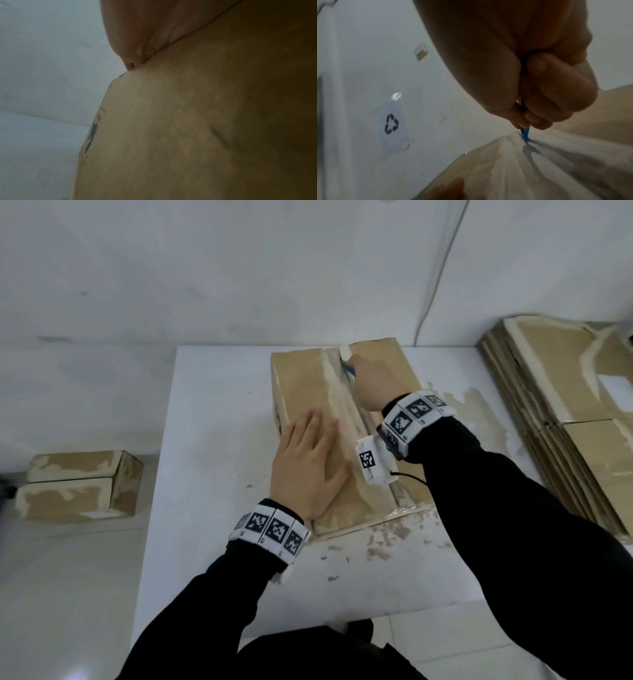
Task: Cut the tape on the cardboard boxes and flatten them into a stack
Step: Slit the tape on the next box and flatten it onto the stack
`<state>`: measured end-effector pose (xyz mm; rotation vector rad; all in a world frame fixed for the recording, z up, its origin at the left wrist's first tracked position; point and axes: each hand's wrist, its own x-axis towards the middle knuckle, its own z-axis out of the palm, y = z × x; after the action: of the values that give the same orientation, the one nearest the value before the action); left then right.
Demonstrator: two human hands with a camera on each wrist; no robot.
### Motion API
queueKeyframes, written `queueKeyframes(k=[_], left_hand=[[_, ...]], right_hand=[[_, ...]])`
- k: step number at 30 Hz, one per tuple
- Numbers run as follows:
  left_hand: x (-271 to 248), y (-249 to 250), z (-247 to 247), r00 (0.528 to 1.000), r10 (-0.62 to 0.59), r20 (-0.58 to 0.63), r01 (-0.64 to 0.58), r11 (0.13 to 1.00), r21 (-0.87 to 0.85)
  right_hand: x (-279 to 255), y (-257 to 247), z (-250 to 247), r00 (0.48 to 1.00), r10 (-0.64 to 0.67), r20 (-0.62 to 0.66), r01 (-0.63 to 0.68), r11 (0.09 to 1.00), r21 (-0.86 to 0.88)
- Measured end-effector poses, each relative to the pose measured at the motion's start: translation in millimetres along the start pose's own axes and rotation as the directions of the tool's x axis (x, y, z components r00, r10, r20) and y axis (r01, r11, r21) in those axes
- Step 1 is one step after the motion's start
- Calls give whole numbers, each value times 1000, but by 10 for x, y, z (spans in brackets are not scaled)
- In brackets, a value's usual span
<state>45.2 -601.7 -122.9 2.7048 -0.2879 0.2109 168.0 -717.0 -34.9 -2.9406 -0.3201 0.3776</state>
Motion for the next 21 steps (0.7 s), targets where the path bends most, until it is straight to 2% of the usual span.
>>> queueKeyframes(k=[4,8,12,18,21], left_hand=[[21,2,6,1000,-10,-11,10,1000,-14],[23,5,27,999,-18,-41,18,1000,-15],[56,34,38,1000,11,-12,-11,1000,-8],[50,29,41,1000,16,15,-16,1000,23],[79,44,45,998,-15,67,12,999,38]], right_hand=[[15,-77,-78,999,21,47,-20,1000,-23],[-323,86,-73,994,25,104,-24,1000,-6],[-557,222,133,992,90,86,-94,994,50],[-604,245,67,990,114,86,-123,986,114],[-962,223,127,981,105,161,-123,987,106]])
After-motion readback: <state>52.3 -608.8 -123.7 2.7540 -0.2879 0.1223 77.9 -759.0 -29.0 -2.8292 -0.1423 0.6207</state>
